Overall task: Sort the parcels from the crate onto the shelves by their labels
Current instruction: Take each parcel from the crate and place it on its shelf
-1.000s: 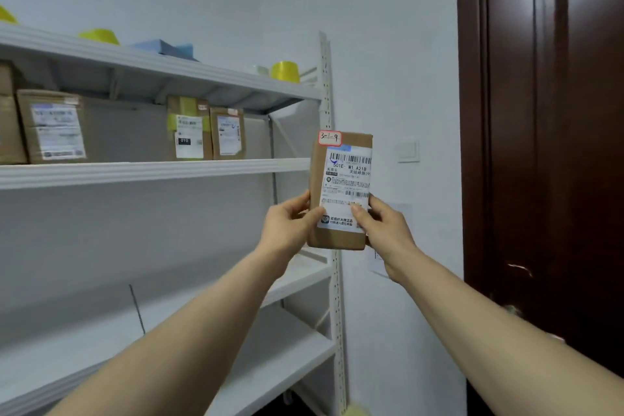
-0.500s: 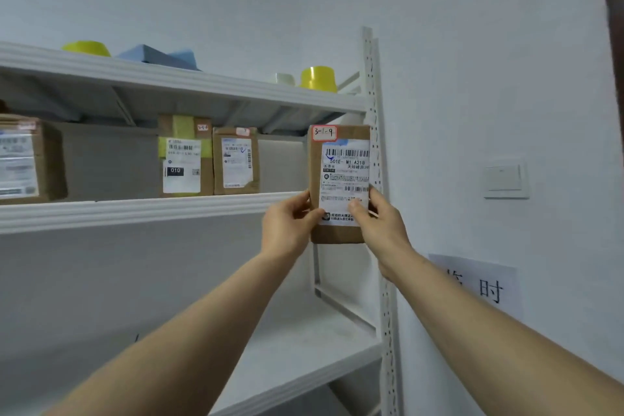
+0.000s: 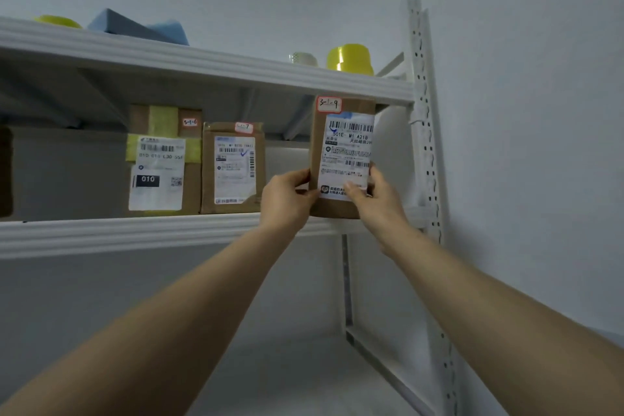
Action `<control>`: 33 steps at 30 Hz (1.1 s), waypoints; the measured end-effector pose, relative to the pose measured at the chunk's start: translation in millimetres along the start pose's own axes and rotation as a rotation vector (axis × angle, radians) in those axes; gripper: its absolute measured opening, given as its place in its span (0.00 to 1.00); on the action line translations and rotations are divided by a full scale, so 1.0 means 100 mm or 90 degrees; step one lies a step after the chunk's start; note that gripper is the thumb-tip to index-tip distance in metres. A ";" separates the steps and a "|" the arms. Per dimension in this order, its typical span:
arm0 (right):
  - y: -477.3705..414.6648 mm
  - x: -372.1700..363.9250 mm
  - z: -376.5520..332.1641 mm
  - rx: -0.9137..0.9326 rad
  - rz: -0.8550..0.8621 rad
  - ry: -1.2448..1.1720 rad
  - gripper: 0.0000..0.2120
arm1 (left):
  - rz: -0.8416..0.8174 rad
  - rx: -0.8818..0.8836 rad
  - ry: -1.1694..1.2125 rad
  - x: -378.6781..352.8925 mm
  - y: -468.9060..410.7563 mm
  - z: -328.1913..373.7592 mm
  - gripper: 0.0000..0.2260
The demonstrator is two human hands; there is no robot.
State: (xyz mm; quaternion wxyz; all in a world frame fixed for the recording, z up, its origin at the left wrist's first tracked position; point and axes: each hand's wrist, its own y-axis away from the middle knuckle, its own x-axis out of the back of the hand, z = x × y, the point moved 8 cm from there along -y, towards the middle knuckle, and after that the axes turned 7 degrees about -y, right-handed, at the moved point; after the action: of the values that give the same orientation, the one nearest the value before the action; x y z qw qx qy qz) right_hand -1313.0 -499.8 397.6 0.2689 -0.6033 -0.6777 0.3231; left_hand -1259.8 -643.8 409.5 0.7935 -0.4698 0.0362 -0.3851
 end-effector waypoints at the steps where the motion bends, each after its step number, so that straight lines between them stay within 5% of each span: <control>1: -0.09 0.00 0.07 0.003 -0.011 -0.001 0.21 | -0.003 0.007 -0.006 -0.07 -0.07 -0.05 0.17; 8: -0.74 -0.01 0.57 0.001 -0.073 -0.014 0.19 | 0.030 0.028 -0.071 -0.46 -0.52 -0.30 0.21; 17: -1.14 0.04 1.02 0.012 -0.141 0.084 0.20 | -0.001 0.066 -0.316 -0.87 -0.80 -0.45 0.13; 26: -1.21 0.11 1.25 -0.022 -0.174 0.351 0.16 | -0.057 0.118 -0.371 -1.07 -0.93 -0.52 0.05; 33: -1.26 0.12 1.30 -0.037 -0.185 0.381 0.16 | -0.077 0.122 -0.378 -1.18 -1.00 -0.54 0.04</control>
State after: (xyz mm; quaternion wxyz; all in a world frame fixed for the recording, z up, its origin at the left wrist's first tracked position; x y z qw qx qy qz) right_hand -1493.7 -510.4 409.9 0.4821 -0.5756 -0.6567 0.0705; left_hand -1422.3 -632.5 420.8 0.7855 -0.4863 -0.2618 -0.2793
